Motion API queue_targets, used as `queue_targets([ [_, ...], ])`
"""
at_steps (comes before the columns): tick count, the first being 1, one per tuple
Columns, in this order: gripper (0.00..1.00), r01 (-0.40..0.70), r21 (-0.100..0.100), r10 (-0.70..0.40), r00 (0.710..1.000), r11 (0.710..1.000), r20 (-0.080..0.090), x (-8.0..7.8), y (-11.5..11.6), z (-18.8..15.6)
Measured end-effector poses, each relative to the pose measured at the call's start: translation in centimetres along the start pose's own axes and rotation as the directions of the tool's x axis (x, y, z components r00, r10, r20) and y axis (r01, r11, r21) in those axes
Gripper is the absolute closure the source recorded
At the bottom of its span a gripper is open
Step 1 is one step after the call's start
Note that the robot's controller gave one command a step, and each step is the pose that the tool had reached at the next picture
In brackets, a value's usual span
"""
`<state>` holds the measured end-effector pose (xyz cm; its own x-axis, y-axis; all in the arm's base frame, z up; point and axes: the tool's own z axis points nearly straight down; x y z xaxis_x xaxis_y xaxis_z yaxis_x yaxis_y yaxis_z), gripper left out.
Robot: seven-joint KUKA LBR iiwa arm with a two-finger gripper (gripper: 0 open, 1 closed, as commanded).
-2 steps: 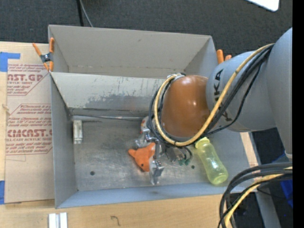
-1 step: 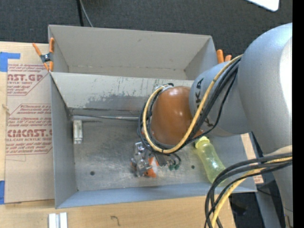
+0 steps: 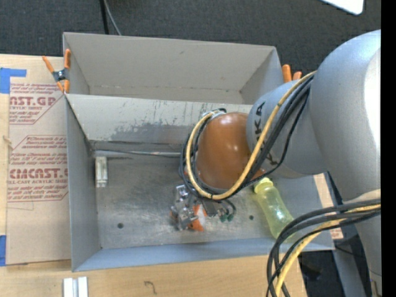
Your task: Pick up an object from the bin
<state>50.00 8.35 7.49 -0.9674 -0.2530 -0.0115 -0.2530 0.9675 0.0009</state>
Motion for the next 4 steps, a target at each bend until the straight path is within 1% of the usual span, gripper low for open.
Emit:
queue_targets([
  [1, 1.0, 0.003, -0.001, -0.003, 1.0, 1.0, -0.018, 0.0, -1.1, -4.5],
  [2, 1.0, 0.008, 0.001, -0.008, 1.0, 1.0, -0.012, 0.3, -0.8, -8.8],
  [3, 1.0, -0.12, 0.001, 0.12, 0.993, 0.993, -0.007, -0.1, -0.7, -8.1],
  [4, 0.0, 0.049, 0.0, -0.049, 0.999, 0.999, -0.012, 0.9, -2.8, -5.8],
])
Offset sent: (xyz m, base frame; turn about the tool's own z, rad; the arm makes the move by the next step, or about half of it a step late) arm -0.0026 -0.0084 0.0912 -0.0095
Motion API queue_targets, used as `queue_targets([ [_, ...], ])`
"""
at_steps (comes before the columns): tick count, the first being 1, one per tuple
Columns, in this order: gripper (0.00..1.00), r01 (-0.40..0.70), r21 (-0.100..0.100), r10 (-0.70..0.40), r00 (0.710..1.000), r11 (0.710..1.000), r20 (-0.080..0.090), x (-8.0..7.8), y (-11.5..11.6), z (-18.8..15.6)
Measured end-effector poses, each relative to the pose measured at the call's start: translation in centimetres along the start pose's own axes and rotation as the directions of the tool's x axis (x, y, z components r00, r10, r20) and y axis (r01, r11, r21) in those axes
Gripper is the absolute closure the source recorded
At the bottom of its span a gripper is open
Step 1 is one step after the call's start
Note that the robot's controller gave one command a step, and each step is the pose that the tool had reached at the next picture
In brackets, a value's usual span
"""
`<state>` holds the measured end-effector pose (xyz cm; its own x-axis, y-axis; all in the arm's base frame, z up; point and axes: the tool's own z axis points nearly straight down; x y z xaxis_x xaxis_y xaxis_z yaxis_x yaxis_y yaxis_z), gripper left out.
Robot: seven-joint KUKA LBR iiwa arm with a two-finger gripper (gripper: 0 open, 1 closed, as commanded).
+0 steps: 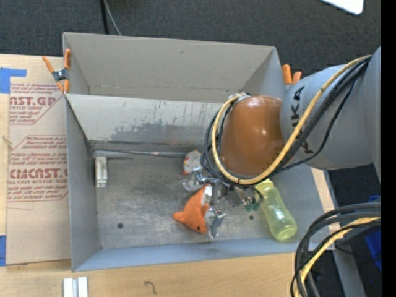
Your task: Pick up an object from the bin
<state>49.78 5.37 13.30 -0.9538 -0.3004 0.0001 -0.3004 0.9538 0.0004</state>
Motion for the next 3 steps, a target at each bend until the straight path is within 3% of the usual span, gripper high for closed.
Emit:
queue_targets([
  [1, 0.0, 0.321, 0.0, -0.321, 0.947, 0.947, 0.001, 0.4, -1.0, 0.9],
  [2, 1.0, 0.444, 0.003, -0.444, 0.896, 0.896, 0.011, -0.3, -2.7, 6.1],
  [3, 1.0, 0.444, 0.003, -0.444, 0.896, 0.896, 0.011, -0.3, -2.7, 6.1],
])
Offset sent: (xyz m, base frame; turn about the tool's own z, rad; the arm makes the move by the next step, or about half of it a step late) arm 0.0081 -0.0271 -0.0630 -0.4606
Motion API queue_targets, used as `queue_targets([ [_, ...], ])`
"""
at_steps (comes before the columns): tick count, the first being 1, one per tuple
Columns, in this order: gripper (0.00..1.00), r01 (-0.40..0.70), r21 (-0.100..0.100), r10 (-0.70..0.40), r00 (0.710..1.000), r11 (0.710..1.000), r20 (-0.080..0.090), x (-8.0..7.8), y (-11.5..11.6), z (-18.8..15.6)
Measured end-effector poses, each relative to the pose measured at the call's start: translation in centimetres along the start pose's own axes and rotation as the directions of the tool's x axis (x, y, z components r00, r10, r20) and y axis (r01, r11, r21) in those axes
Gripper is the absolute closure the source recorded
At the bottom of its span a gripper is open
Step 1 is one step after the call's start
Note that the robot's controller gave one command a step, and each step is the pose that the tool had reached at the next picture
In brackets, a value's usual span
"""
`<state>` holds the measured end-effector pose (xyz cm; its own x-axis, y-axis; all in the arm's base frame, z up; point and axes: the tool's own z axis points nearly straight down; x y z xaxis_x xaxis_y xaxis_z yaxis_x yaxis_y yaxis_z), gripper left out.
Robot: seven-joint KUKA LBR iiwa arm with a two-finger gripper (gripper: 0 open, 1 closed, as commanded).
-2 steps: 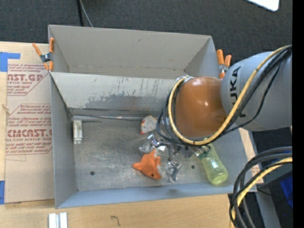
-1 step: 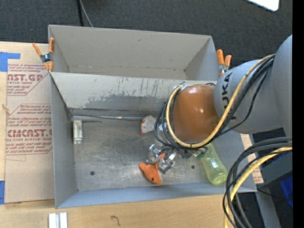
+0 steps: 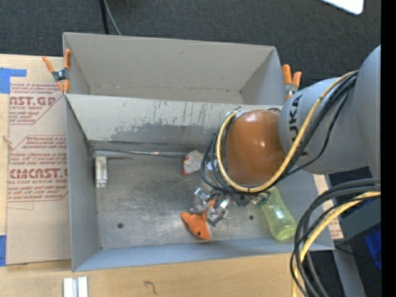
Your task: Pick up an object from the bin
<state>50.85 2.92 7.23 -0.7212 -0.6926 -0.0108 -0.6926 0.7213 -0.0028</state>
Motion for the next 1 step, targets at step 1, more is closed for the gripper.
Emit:
queue_targets([
  [1, 1.0, 0.199, 0.0, -0.199, 0.98, 0.98, -0.004, -0.11, -1.12, -15.4],
])
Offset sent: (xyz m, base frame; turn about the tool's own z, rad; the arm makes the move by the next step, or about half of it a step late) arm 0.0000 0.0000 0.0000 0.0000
